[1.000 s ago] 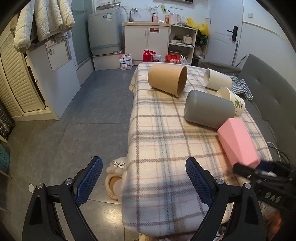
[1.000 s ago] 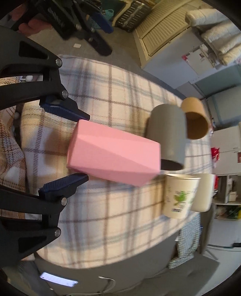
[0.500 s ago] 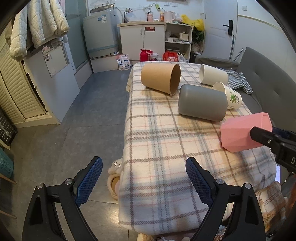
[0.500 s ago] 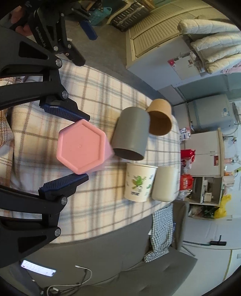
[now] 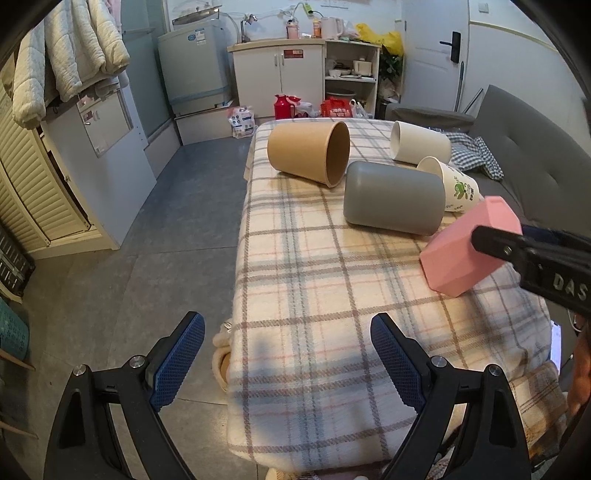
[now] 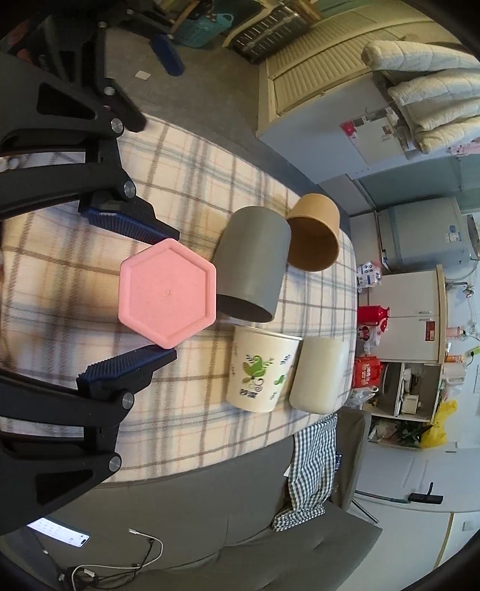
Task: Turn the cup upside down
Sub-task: 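Turn the pink cup rim-down and set it on the bed, open right gripper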
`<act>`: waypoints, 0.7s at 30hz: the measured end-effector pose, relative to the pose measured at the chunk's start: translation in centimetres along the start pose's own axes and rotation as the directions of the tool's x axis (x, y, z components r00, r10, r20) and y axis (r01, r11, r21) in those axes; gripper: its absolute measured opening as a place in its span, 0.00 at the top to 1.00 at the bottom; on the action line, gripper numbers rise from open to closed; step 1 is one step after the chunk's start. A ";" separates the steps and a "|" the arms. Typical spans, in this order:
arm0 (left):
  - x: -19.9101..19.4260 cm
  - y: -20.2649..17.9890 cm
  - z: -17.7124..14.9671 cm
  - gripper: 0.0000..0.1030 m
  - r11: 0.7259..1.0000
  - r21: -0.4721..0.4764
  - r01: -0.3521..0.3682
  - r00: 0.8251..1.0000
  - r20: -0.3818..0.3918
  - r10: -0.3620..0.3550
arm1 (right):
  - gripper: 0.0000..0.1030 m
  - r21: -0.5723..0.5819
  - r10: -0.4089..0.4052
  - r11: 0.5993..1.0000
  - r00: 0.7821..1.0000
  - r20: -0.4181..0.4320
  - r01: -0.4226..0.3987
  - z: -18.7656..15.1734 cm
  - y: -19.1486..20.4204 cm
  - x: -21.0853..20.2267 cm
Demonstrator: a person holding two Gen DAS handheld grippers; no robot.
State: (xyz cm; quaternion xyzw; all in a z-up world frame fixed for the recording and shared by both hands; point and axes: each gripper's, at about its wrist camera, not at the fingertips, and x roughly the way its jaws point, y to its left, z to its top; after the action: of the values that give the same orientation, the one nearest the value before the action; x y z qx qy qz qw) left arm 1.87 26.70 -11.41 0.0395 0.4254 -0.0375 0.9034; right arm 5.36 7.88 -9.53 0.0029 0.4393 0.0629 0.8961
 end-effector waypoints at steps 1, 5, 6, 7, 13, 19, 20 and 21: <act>0.1 0.0 0.0 0.09 1.000 0.000 -0.003 1.000 -0.004 0.003 | 0.45 -0.003 0.000 1.000 1.000 -0.004 0.000 0.3 0.0 0.2; 0.2 -0.1 0.2 0.09 1.000 -0.001 -0.005 1.000 -0.012 0.005 | 0.45 -0.002 0.005 1.000 1.000 -0.017 -0.005 0.9 -0.1 0.9; 0.2 -0.2 0.3 0.09 1.000 0.000 -0.007 1.000 -0.012 0.007 | 0.45 0.000 0.006 1.000 1.000 -0.020 -0.006 1.0 -0.2 1.0; 0.2 -0.2 0.4 0.09 1.000 0.001 -0.009 1.000 -0.011 0.009 | 0.45 0.002 0.007 1.000 1.000 -0.021 -0.007 1.0 -0.2 1.0; -0.4 -0.6 1.0 0.09 1.000 0.005 -0.017 1.000 -0.001 0.017 | 0.27 0.038 0.045 0.998 0.999 -0.010 -0.045 1.3 -0.9 0.3; -1.9 -1.8 1.6 0.09 0.999 0.023 -0.023 0.999 0.031 0.023 | 0.26 0.020 0.055 0.998 0.995 0.087 -0.057 1.4 -1.5 -2.8; -2.2 -2.0 1.7 0.09 0.999 0.024 -0.032 0.999 0.040 0.031 | 0.26 0.017 0.054 0.998 0.994 0.098 -0.056 1.5 -1.6 -3.2; -2.6 -2.3 1.8 0.09 0.999 0.022 -0.048 0.997 0.054 0.047 | 0.25 0.015 0.050 0.999 0.992 0.114 -0.052 1.4 -1.9 -3.9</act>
State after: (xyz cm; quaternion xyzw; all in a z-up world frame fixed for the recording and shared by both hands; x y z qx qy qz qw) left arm 1.31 24.37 -8.37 0.0590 0.3994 -0.0220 0.9146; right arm 4.30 5.66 -5.76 0.0258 0.3879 0.0816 0.9177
